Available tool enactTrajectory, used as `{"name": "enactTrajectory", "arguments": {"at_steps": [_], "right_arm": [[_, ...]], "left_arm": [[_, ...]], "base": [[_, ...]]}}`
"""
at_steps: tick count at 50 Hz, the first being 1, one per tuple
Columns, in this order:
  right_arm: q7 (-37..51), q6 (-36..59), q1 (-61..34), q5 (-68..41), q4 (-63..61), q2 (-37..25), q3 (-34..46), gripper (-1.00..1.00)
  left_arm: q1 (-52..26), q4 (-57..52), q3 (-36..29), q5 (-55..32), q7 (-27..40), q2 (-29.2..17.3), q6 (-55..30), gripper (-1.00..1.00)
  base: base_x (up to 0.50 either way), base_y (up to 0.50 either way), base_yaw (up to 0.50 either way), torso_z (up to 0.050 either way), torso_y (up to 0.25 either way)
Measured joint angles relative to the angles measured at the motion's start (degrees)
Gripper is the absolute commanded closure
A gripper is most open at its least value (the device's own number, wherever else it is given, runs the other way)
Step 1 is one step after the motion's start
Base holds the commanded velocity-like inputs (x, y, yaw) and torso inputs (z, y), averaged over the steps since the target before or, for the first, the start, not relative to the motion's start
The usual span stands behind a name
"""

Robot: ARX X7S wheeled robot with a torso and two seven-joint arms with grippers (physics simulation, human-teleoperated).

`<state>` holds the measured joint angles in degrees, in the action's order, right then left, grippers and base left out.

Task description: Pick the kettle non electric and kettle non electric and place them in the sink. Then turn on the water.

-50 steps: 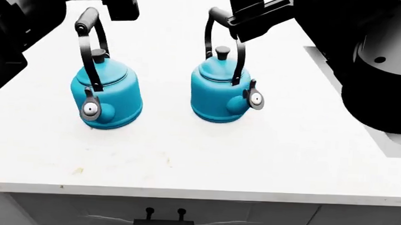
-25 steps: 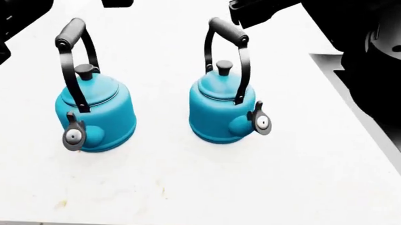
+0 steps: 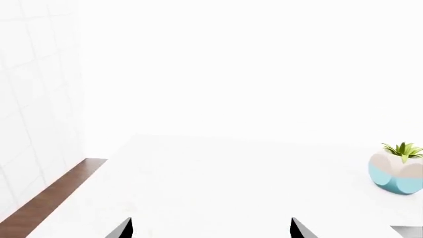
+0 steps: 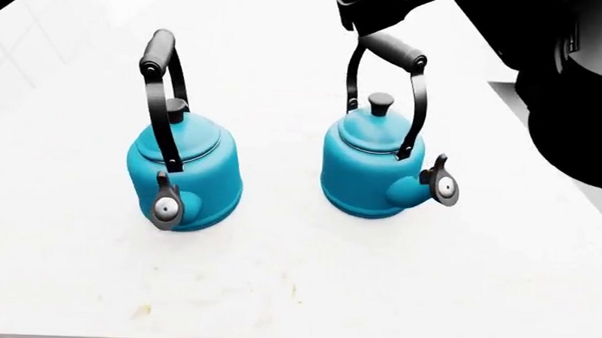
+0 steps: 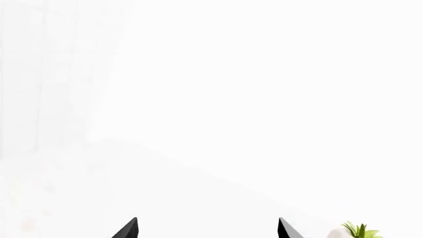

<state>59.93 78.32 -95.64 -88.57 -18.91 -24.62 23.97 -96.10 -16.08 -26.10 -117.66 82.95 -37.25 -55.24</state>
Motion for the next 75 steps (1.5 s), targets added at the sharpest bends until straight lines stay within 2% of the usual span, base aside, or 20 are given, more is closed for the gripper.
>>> {"name": "enactTrajectory", "arguments": {"at_steps": [9,40,75], "right_arm": [[0.76,-0.50,0.10,-1.57,0.51,-0.08,0.03,-1.00],[7.20,-1.08,5.66,-6.25,7.59,-2.64,3.18,-1.00],[-1.19,-4.76,9.93,-6.38,12.95,-3.07,3.53,-1.00]], "left_arm": [[0.01,-0.20,-0.42,-0.10,-0.22,-0.12,0.45,-1.00],[0.24,-0.67,-1.96,-0.28,-0.82,-0.40,1.85,-1.00],[0.05,-1.22,-3.54,-0.59,-1.27,-0.69,3.20,-1.00]], "base": [[0.27,0.00,0.00,0.000,0.000],[0.00,0.00,0.00,0.000,0.000],[0.00,0.00,0.00,0.000,0.000]]}}
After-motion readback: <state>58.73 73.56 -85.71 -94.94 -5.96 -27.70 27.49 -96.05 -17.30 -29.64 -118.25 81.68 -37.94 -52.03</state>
